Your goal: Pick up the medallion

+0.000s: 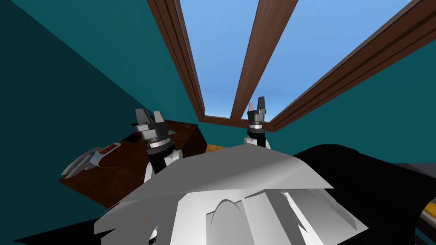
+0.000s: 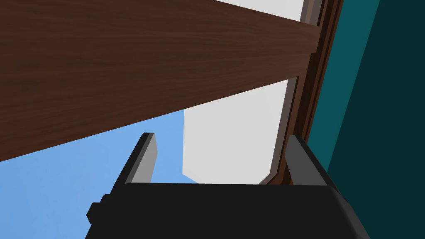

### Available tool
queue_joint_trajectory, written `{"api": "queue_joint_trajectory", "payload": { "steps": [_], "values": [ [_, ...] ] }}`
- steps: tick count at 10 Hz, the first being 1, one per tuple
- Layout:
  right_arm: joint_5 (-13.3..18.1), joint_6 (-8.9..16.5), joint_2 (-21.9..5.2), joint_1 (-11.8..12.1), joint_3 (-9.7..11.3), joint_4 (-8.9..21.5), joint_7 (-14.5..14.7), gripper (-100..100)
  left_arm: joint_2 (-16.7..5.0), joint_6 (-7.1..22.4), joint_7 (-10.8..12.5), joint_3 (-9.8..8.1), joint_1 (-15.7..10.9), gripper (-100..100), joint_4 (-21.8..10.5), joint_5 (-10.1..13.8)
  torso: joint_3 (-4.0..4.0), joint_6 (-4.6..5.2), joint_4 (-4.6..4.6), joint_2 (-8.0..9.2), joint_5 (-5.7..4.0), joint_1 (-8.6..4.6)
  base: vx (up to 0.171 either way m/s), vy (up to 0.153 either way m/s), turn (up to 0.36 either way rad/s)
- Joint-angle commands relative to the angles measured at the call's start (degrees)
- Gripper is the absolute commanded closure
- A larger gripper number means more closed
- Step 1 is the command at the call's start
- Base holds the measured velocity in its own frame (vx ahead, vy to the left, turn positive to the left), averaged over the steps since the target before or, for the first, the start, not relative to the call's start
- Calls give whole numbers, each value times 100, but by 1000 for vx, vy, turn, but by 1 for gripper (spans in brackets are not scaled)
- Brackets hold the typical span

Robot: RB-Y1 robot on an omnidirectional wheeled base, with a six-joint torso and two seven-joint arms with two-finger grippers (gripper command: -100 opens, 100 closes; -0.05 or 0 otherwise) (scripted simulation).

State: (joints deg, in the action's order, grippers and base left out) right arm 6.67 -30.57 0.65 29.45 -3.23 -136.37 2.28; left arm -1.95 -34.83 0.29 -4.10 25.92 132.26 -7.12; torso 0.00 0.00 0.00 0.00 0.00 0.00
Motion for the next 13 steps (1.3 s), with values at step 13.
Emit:
{"api": "queue_joint_trajectory", "payload": {
  "steps": [13],
  "values": [
    [0, 0, 0, 0, 0, 0, 0, 0, -734, 1124, -285, 422, -1659, -100, -1419, 202, 9, 0, 4, 16, -1, -3, -57, -9, 35]
  ]
}}
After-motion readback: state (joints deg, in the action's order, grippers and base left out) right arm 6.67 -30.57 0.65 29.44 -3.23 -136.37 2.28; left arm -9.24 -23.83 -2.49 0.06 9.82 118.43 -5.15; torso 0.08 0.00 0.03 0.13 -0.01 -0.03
